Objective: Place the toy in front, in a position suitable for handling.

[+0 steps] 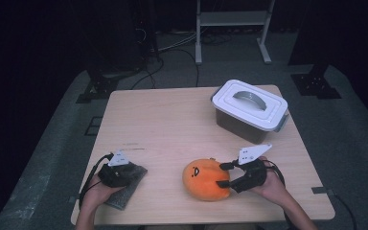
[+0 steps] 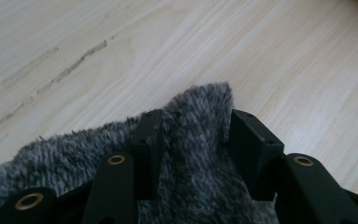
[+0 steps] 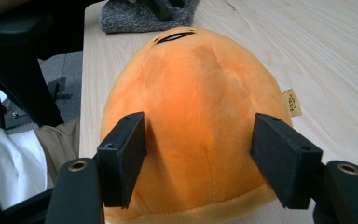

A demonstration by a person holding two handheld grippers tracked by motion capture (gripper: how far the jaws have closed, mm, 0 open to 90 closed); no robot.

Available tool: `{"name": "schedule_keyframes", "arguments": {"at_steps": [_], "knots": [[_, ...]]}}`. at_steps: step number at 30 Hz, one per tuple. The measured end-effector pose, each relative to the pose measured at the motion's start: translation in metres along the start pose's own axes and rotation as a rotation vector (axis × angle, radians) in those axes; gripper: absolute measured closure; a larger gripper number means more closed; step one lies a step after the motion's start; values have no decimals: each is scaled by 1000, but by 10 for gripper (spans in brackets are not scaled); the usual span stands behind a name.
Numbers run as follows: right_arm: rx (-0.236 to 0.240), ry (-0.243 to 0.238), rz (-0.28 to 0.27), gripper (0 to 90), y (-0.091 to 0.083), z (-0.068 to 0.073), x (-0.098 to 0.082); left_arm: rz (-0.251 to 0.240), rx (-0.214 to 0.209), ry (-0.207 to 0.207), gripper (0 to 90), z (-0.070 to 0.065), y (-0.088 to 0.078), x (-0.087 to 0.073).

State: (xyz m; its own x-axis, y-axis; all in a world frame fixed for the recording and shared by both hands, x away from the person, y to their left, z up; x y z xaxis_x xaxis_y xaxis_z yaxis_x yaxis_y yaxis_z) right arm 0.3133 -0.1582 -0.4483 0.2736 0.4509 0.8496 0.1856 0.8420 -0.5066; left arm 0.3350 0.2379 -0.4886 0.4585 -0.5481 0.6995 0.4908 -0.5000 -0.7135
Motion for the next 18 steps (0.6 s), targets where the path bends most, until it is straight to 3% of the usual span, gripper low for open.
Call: {"name": "schedule_keyframes", "arguments": {"at_steps": [4, 10, 18], "knots": [[0, 2, 0, 340, 0, 0, 0, 13, -7, -6, 537, 1, 3, -1], [-1, 3, 0, 340, 0, 0, 0, 7, -6, -31, 443, 3, 6, -3], [-1, 6, -3, 339, 1, 0, 0, 3, -14, -37, 432, 4, 6, -4]]}}
Point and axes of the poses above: each handheld gripper's, and its own axes: y roughly forward along the jaws, x roughly out of its top, z roughly to its left, the point moved 4 cm from there along y, roughly forward along the jaws, and after that the axes turned 3 degrees about -z, right-handed, at the moved point
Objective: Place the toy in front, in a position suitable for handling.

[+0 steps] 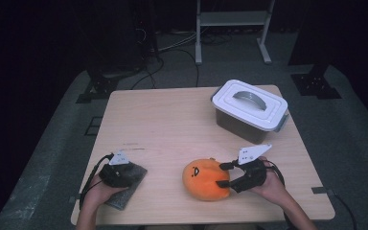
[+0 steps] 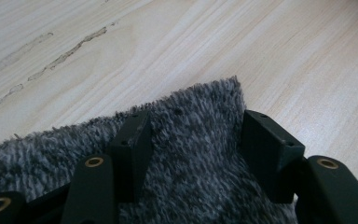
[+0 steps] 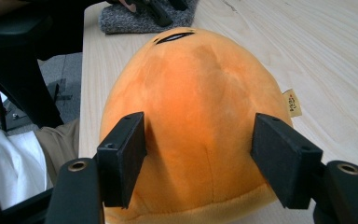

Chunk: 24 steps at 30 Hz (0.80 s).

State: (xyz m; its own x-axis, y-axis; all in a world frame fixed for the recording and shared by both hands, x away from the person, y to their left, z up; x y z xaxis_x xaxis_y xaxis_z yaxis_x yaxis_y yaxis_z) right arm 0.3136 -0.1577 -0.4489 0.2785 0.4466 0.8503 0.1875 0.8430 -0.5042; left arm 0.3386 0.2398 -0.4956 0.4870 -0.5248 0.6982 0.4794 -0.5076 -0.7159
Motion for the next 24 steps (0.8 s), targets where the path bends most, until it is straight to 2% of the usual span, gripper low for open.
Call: {"name": "schedule_keyframes", "arguments": {"at_steps": [4, 8, 11, 16, 20, 22, 23, 24], "knots": [[-1, 1, -2, 340, 0, 0, 0, -1, 6, -4, 481, 1, -1, 0], [0, 3, -2, 340, 1, 0, 0, -11, -7, 4, 589, 0, -1, 0], [0, 4, -3, 340, 1, 0, 0, -8, -20, 10, 702, -1, 0, 1], [3, 4, -2, 339, 1, 0, 0, -33, -39, -49, 770, 0, 0, 1], [5, 3, 0, 339, 1, 0, -1, -71, -92, -72, 793, -3, 0, 4], [7, 3, -1, 339, 1, -1, -1, -130, -148, -97, 795, -6, -3, 10], [7, 2, -1, 339, 1, -1, -1, -153, -162, -101, 795, -8, -4, 13], [8, 1, -2, 339, 1, -1, -1, -153, -162, -101, 795, -8, -4, 13]]}}
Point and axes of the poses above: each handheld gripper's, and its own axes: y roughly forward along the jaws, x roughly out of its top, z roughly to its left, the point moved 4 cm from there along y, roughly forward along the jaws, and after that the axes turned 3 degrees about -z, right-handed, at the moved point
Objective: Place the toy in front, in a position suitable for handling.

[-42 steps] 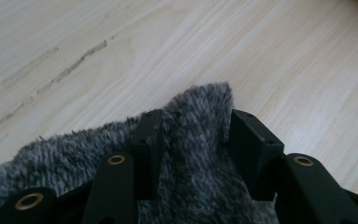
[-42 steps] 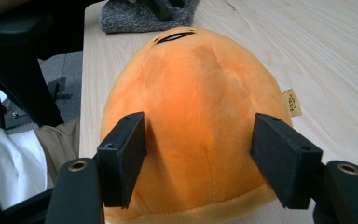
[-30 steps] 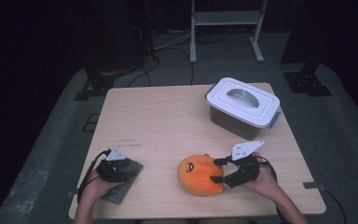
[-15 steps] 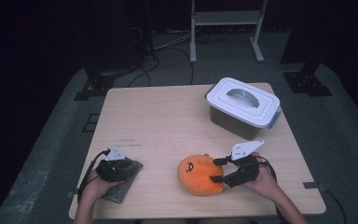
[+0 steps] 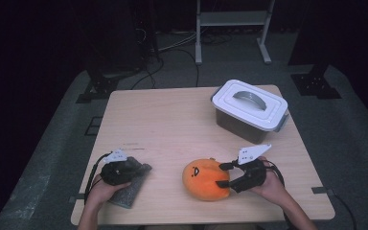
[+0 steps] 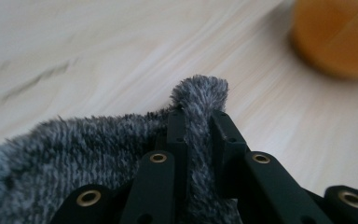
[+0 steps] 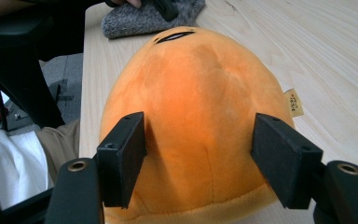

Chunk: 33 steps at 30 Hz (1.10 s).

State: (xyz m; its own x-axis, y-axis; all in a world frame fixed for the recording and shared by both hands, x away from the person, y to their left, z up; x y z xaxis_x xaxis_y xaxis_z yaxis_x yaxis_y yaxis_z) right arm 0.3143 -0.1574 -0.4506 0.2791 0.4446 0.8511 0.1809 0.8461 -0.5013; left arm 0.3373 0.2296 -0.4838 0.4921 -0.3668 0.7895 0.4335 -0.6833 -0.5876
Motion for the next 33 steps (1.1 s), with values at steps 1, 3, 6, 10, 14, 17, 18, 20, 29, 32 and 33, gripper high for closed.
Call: {"name": "schedule_keyframes", "arguments": {"at_steps": [1, 3, 6, 10, 14, 17, 18, 20, 29, 32, 33], "knots": [[0, -1, 1, 339, 0, 0, 0, -71, -63, -5, 795, -8, -2, 11], [1, -5, 4, 339, 1, 0, 0, -124, -128, 1, 795, -19, -1, 22], [0, -14, 11, 339, 3, 0, 0, -170, -220, 37, 794, -41, 5, 39], [-4, -21, 18, 339, 5, 1, 2, -179, -301, 120, 793, -71, 19, 62], [-3, -27, 18, 339, 7, 1, 3, -186, -377, 196, 793, -99, 36, 86], [-5, -26, 19, 339, 8, 1, 3, -172, -419, 249, 793, -116, 48, 99], [-6, -31, 21, 339, 8, 1, 4, -160, -436, 264, 793, -122, 54, 102], [-5, -37, 21, 339, 9, 1, 4, -123, -443, 292, 791, -127, 63, 101], [-14, -59, 25, 335, 12, 6, 5, -68, -421, 309, 783, -122, 69, 79], [-19, -72, 32, 336, 11, 8, 5, -65, -427, 294, 782, -118, 67, 74], [-20, -73, 31, 335, 11, 8, 5, -60, -425, 297, 782, -116, 65, 73]]}}
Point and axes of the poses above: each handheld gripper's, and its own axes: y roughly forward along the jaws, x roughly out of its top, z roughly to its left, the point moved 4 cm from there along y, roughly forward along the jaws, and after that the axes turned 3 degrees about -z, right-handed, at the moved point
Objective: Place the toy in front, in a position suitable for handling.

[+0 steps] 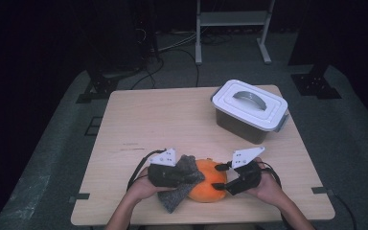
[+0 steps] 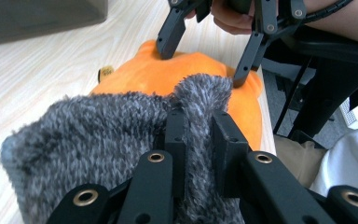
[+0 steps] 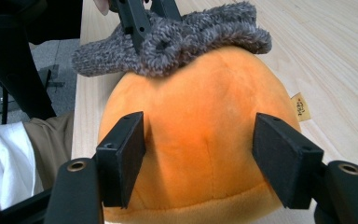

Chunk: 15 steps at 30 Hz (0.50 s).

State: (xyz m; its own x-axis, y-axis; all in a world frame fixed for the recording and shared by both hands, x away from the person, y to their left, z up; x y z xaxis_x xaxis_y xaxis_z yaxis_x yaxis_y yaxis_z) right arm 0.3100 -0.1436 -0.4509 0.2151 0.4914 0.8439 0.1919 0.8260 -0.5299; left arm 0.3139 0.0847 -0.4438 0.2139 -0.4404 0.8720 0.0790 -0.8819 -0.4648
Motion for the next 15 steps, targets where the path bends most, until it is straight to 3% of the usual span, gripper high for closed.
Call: {"name": "schedule_keyframes", "arguments": {"at_steps": [7, 15], "knots": [[7, 9, -6, 336, -1, -1, -1, 10, 12, 8, 787, 3, -9, -7], [1, 8, -10, 337, -1, -1, -3, 10, 30, -13, 790, 9, -15, -11]]}}
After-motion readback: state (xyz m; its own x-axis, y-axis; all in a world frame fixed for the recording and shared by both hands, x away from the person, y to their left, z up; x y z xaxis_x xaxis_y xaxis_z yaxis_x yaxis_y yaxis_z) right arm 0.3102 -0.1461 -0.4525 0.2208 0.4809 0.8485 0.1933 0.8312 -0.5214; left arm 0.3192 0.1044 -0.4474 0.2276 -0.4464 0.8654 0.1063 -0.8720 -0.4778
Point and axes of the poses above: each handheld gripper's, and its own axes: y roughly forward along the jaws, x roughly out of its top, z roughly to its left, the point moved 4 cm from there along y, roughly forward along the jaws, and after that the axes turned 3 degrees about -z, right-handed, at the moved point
